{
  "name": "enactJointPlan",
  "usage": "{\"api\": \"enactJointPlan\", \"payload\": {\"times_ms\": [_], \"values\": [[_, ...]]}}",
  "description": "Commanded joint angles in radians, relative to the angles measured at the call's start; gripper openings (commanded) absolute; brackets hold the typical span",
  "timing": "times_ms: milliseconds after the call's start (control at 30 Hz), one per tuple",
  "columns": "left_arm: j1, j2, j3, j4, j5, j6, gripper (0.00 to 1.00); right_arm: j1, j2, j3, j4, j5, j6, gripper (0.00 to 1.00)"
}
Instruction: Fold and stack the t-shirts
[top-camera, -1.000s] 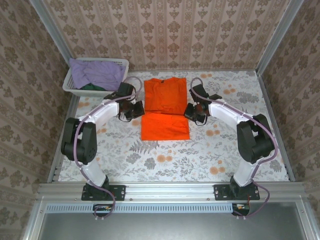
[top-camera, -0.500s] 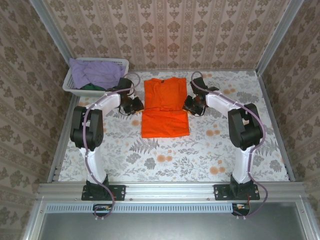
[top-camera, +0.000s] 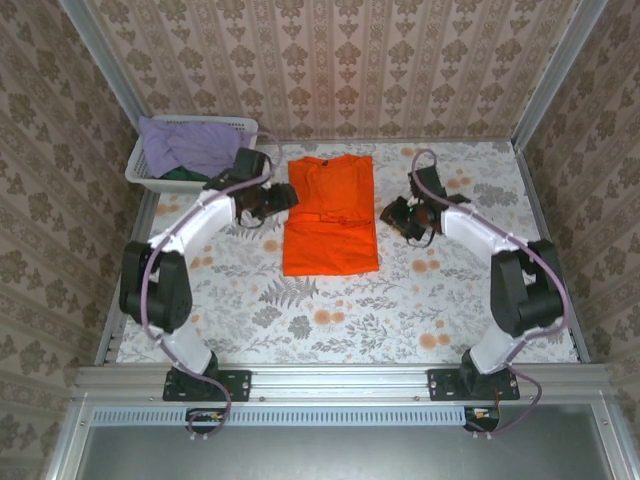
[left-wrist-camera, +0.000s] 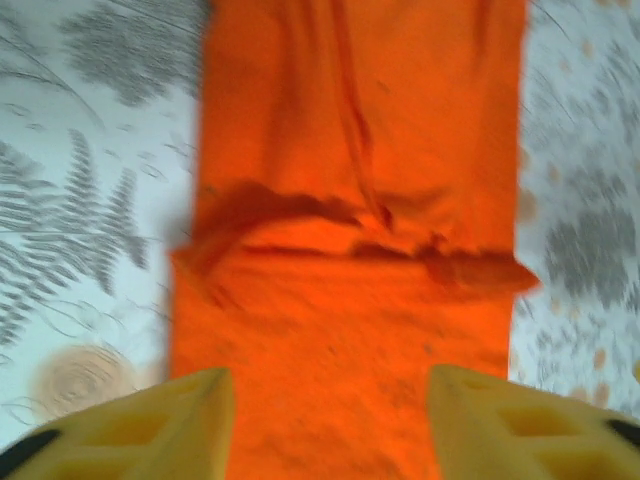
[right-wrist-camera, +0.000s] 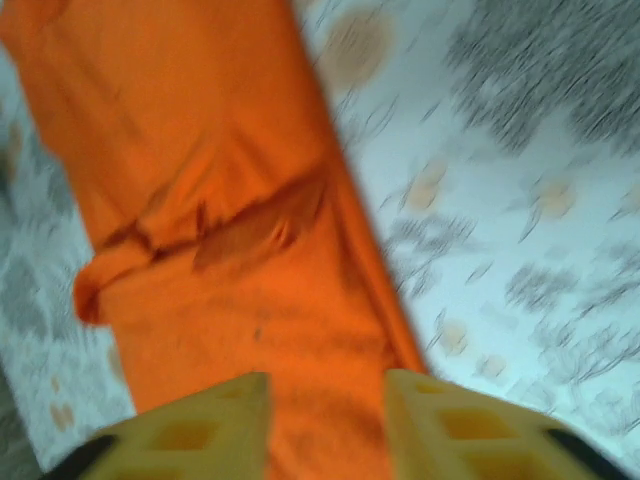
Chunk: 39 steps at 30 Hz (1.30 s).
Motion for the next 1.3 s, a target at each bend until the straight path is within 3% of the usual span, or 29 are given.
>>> {"api": "enactJointPlan", "payload": {"times_ms": [0,133,467,967,1267], "values": [[-0.099,0.004,-0.083,0.073,-0.055,-0.007,0.44,0.076,0.007,-0.101,0.135,-0.055,0.021,0.23],[-0.172,0.071,-0.108,0.082,-0.059,0.02,0.35,0.132,0.068,-0.113,0.164,-0.047,0.013,0.13],[-0.186,0.171,-0.237,0.112,-0.064,0.048,0.32,0.164,0.14,-0.199,0.189,-0.02,0.021,0.07],[-0.417,0.045,-0.56,0.249,-0.054,-0.088,0.32,0.351,-0.18,-0.523,0.148,0.246,0.053,0.12],[-0.435,-0.058,-0.63,0.106,-0.155,-0.075,0.32,0.358,-0.426,-0.596,-0.014,0.321,0.109,0.18]]}}
